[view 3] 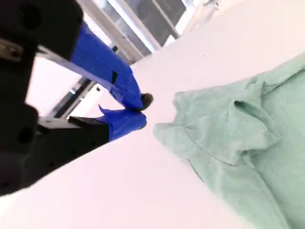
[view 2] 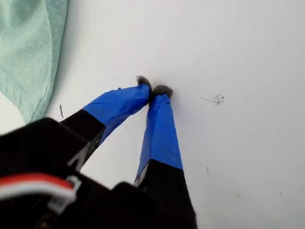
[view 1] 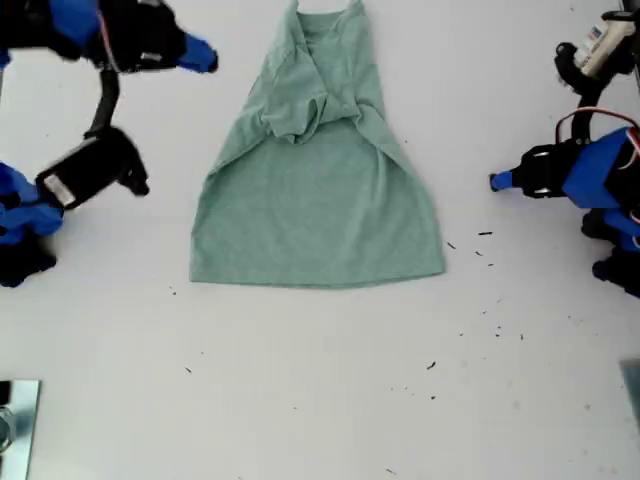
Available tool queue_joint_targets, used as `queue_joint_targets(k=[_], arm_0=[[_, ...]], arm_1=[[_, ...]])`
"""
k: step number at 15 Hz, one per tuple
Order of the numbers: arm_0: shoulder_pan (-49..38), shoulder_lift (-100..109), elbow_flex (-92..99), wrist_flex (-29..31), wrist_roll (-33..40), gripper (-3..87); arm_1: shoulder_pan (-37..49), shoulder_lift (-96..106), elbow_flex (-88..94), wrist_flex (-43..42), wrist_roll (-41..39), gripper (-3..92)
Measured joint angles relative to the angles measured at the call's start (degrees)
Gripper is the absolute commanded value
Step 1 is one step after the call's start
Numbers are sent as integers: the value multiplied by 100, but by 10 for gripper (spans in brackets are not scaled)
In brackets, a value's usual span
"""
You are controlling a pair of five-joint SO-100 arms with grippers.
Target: Fold t shirt
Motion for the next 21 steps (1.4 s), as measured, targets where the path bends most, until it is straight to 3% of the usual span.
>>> queue_joint_targets(k=[2,4,5,7,9,11,13,16,21], arm_0=[[659,2312,3428,-984,-976,-2],[1178,4790,6170,-1002,-1819,-2],[1424,6064,6899,-624,-2048,-2],[1521,7673,7225,-281,-2145,-2],[1503,7734,7304,-281,-2188,-2],[1503,7796,7304,-281,-2188,-2],[1503,7831,7313,-281,-2188,-2],[1503,7857,7321,-281,-2188,-2],[1503,7884,7321,-281,-2188,-2]], arm_1=[[0,0,0,0,0,24],[0,0,0,0,0,24],[-26,0,0,0,0,24],[-141,-9,0,0,70,24],[-686,-519,-272,79,396,23],[-1257,-1872,-1951,826,457,22],[-1881,-3401,-4008,1134,475,181],[-2312,-5405,-6056,1582,483,338],[-2443,-6223,-6513,1846,272,343]])
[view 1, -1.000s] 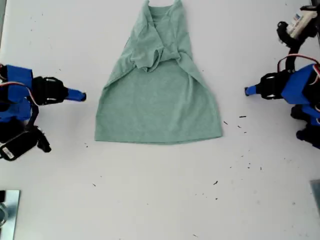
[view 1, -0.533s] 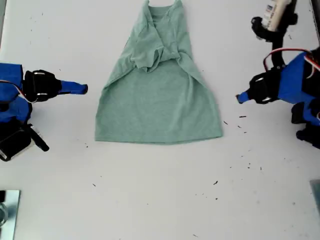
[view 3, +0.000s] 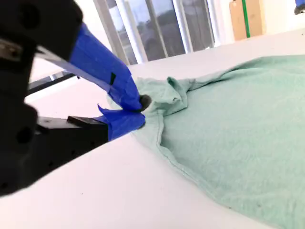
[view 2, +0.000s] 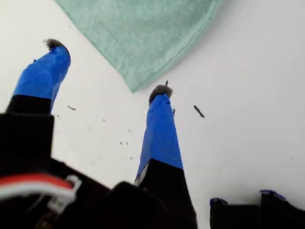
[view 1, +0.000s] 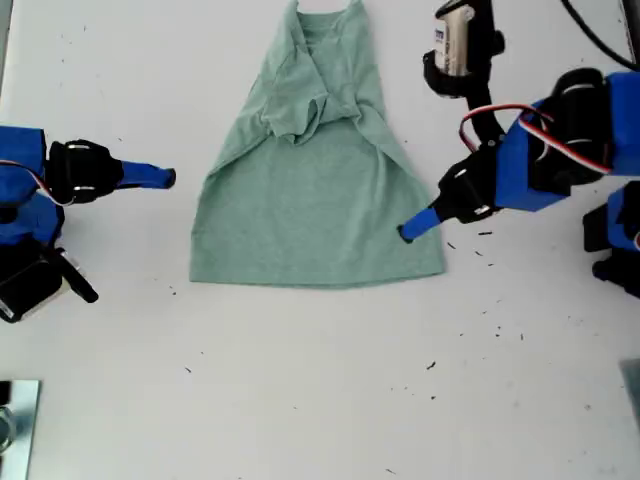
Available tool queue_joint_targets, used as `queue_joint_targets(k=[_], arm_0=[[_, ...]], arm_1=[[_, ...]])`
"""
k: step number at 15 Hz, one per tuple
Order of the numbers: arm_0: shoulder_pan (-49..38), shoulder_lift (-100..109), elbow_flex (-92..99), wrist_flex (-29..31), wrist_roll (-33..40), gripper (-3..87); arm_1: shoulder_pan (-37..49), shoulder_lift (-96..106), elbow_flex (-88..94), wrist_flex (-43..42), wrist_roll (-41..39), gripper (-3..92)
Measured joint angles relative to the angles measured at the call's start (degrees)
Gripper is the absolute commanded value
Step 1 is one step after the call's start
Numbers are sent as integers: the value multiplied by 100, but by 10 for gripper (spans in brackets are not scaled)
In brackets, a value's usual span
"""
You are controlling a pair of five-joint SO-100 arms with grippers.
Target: Fold t shirt
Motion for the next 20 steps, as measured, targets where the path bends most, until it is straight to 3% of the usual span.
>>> queue_joint_targets(k=[2,7,8,10,11,17,19,20], arm_0=[[0,9,0,0,0,-2],[0,9,0,0,0,-2],[0,9,0,0,0,-2],[0,9,0,0,0,-2],[0,9,0,0,0,-2],[0,62,0,0,0,-2],[0,62,0,0,0,-2],[35,62,0,0,0,-2]], arm_1=[[0,-18,413,-272,0,336],[9,-220,2839,-2777,211,235],[-9,-483,2953,-3032,272,186],[-114,-940,2953,-3437,431,-9],[-158,-1099,2856,-3498,527,-9],[-325,-2083,1863,-2769,554,-9],[-352,-1872,1107,-1881,501,-9],[-369,-1740,668,-958,448,-10]])
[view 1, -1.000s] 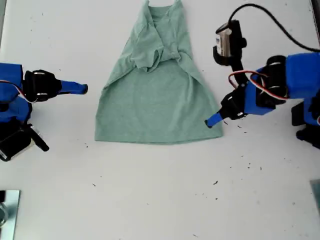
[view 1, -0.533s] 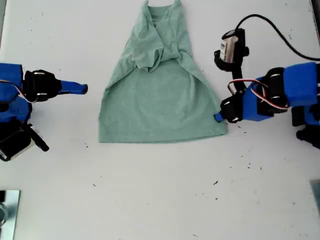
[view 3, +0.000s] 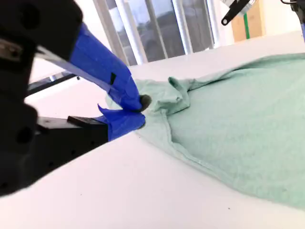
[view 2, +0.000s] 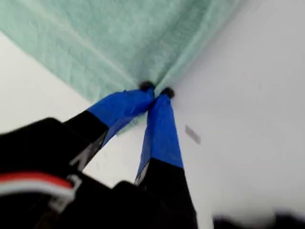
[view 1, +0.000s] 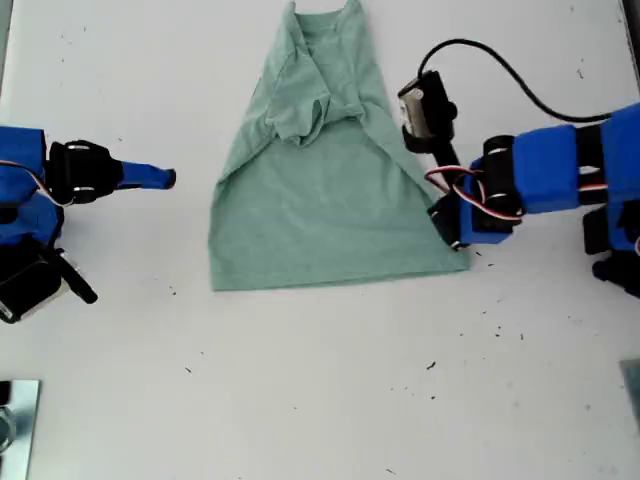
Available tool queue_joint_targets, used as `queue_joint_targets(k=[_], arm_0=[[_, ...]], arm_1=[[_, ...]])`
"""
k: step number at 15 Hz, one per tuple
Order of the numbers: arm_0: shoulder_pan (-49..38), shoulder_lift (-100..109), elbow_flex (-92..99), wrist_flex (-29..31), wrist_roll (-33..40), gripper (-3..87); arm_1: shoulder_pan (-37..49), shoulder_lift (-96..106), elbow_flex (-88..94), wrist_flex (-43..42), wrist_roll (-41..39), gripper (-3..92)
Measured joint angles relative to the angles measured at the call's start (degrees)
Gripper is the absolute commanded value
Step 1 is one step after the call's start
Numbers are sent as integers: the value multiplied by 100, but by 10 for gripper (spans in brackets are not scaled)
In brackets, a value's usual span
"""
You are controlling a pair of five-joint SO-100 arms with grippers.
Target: Fold t shirt
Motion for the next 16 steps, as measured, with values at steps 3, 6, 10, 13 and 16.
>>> queue_joint_targets(k=[3,6,10,13,16], arm_0=[[9,44,0,44,0,-2],[9,53,9,44,0,-2],[9,53,9,44,0,-2],[0,53,9,44,0,-2],[26,70,9,62,0,-2]], arm_1=[[0,18,-2760,2109,-308,-11],[-44,-677,-3551,1881,-343,-11],[-167,-2083,-3647,-211,-18,276],[-246,-3076,-3621,-1178,167,275],[-272,-2443,-4087,9,-26,269]])
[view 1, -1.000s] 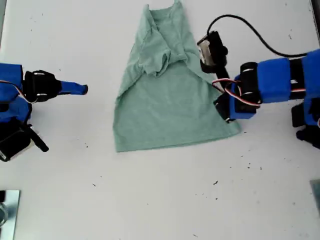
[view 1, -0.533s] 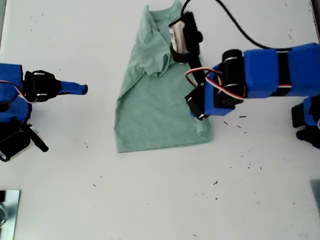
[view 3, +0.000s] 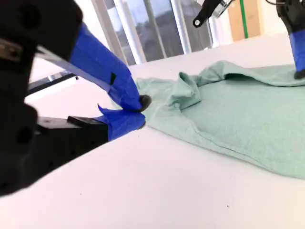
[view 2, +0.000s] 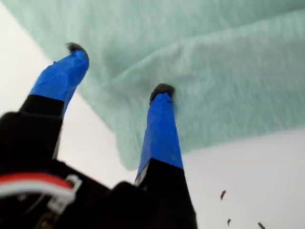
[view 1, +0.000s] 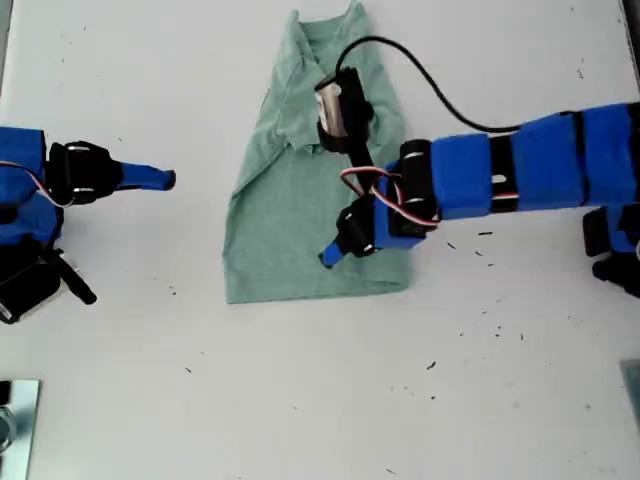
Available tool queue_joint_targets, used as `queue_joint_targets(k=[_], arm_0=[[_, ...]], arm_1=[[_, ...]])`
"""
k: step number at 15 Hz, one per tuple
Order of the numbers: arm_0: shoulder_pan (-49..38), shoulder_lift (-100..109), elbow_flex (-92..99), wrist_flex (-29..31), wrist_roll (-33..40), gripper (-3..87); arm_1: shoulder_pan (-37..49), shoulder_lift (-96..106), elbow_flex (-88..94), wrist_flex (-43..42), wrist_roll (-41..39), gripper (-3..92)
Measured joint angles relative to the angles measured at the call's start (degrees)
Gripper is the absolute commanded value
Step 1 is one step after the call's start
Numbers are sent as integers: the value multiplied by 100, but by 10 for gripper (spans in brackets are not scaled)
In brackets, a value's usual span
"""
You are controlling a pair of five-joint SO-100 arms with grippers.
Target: Fold t shirt
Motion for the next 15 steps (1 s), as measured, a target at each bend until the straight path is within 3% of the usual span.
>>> queue_joint_targets(k=[2,4,8,9,12,15], arm_0=[[9,18,0,0,0,-2],[9,18,0,0,0,-2],[9,18,0,0,0,-2],[9,18,0,0,0,-2],[9,18,0,0,0,-2],[149,-642,-211,-97,-352,-2]], arm_1=[[0,1257,-431,1116,-343,245],[413,2988,835,1345,-589,73],[1872,6899,7471,-1468,-1107,25],[1995,7646,8710,-1679,-1151,25],[2276,9167,9747,-1600,-1310,25],[2276,9396,9844,-1556,-1301,25]])
